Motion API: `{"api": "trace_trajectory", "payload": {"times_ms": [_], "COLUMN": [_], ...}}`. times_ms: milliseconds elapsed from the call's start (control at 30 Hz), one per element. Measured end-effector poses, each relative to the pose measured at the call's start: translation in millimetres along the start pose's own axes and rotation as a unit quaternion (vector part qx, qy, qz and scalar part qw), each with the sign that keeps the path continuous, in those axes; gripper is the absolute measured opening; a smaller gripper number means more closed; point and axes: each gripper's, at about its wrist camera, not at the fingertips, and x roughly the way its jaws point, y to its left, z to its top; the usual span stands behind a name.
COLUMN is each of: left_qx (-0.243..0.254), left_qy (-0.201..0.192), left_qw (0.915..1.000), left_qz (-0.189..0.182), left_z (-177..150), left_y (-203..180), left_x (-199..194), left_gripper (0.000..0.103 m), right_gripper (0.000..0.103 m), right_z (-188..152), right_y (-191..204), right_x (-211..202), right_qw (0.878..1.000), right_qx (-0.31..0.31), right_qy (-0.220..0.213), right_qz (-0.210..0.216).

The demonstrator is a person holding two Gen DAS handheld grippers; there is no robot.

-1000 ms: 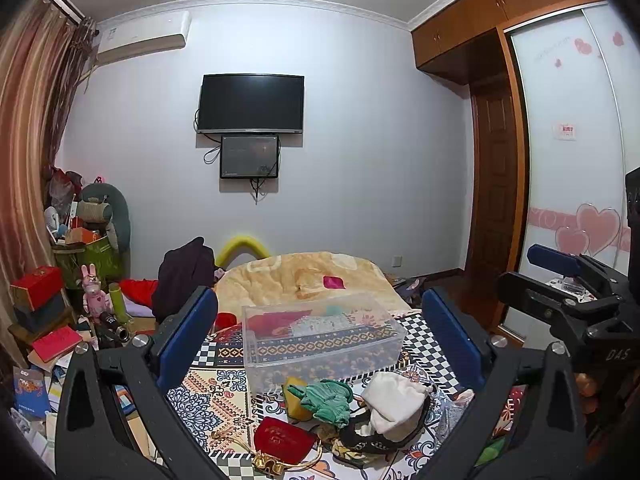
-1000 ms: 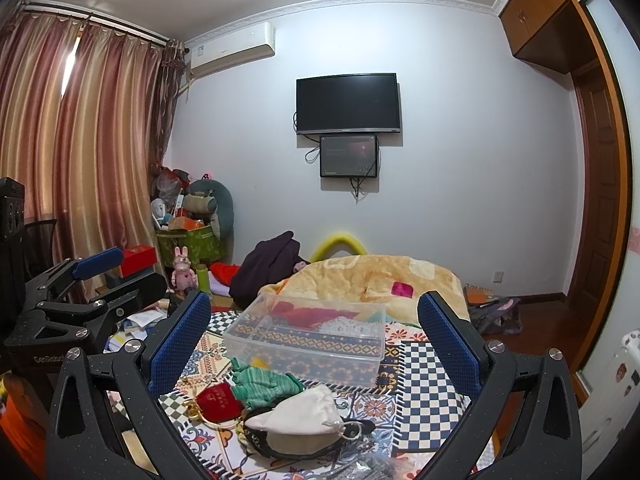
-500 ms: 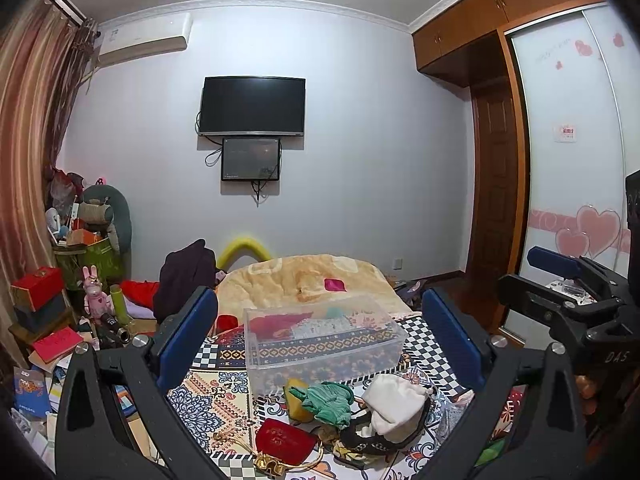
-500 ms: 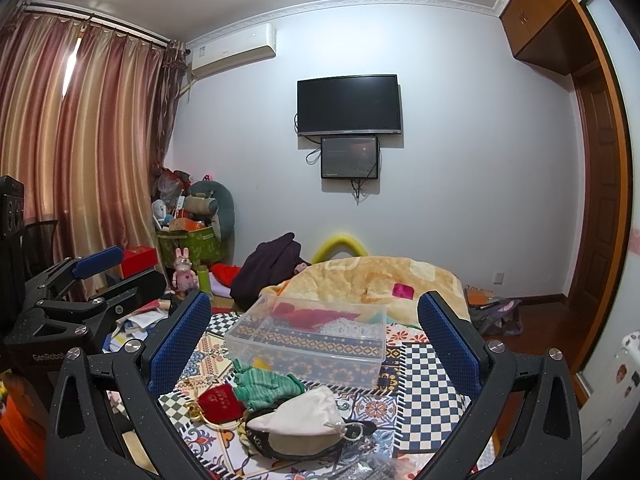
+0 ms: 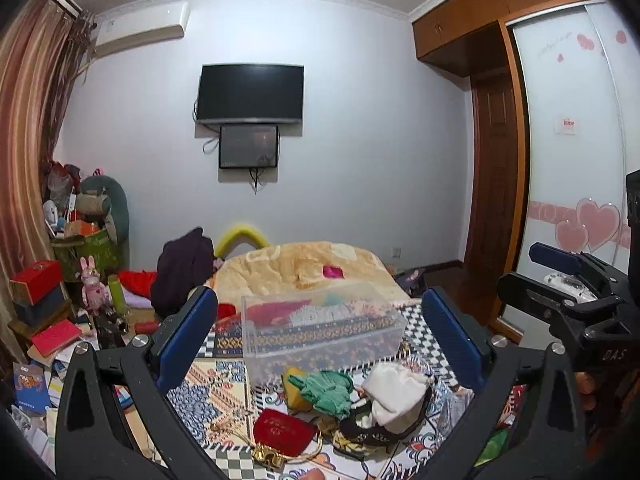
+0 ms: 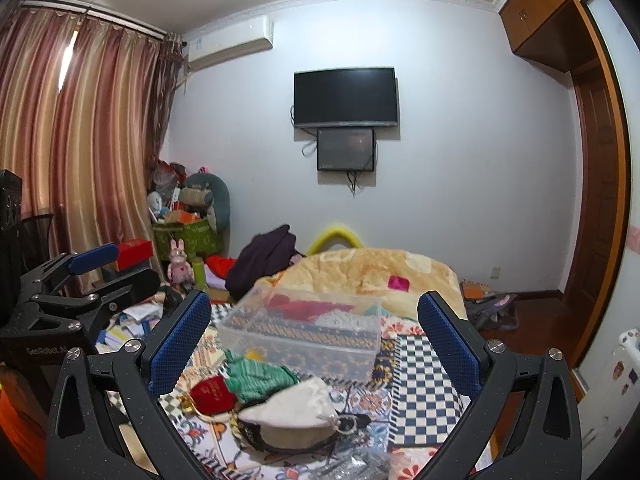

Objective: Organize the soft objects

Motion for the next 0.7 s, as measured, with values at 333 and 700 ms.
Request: {"api": "trace_trajectory", "payload": {"times_ms": [333, 700], "left_qx": [-0.015, -0.021], "left_qy": [0.097, 0.170], "left_qw": [0.9951, 0.9816], "left_qz": [-0.012, -0.084], "left_z": [-48.9, -79.0], "left_y": [0.4, -30.6], "left_x": [36.3, 72.8], "left_gripper": [0.103, 0.093], "right_gripper": [0.103, 0.101], "right_z": [-50.0, -107.7], "right_y": [-30.7, -62.2], "right_x": [28.4, 57.0], "right_qw": [0.994, 0.968], "right_qx": [0.021, 0.090], "right_qy": [0.107, 0.232], "right_qz": [-0.018, -0.006]}}
